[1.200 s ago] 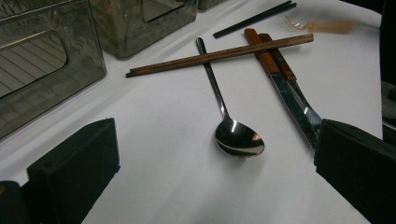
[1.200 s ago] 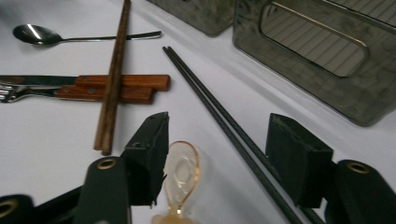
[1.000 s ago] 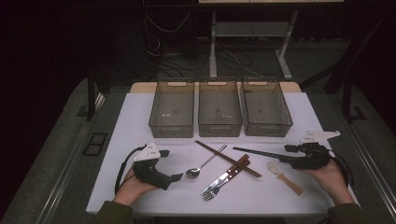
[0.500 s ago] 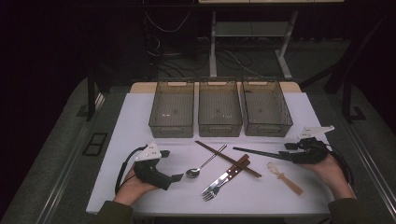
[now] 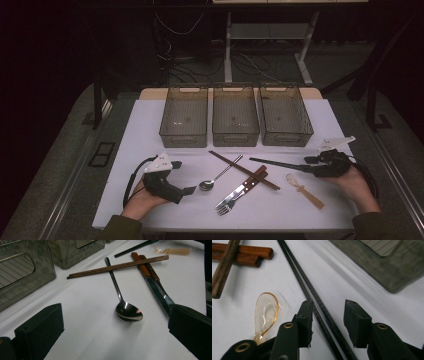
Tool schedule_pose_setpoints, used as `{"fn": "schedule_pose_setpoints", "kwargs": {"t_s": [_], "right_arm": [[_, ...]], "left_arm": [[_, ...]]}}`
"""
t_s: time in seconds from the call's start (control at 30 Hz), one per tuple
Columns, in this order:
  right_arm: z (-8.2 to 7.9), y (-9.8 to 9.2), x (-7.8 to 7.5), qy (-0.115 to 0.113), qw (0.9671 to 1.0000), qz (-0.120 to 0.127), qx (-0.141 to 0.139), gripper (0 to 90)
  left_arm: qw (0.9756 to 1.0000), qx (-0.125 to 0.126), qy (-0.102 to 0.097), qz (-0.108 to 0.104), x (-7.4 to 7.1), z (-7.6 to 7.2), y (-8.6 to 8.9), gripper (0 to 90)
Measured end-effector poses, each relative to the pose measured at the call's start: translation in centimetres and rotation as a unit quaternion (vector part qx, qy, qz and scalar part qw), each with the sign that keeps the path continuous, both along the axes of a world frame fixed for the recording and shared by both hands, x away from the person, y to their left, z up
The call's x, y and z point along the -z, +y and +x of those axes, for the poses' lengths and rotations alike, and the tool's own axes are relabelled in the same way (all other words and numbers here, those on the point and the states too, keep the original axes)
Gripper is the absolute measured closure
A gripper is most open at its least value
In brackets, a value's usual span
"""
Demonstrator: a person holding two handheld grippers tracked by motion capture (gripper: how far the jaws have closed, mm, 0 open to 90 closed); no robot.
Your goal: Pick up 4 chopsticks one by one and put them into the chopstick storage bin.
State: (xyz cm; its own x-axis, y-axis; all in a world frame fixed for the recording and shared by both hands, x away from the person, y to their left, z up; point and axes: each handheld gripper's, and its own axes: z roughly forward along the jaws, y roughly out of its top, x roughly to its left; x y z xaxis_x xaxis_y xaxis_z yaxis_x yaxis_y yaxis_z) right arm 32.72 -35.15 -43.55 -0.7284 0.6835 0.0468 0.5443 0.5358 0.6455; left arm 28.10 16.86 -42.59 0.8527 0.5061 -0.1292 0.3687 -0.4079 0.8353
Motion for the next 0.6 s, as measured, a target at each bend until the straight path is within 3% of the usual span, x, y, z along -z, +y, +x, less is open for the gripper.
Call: {"fn": "schedule_pose_setpoints", "kwargs": {"t_s": [0.6], "right_arm": [[0.24, 0.71, 0.67, 0.010, 0.9993, -0.028, -0.021, 65.8]], "left_arm": [[1.0000, 0.000, 0.002, -0.002, 0.04, -0.05, -0.08, 0.0]]}}
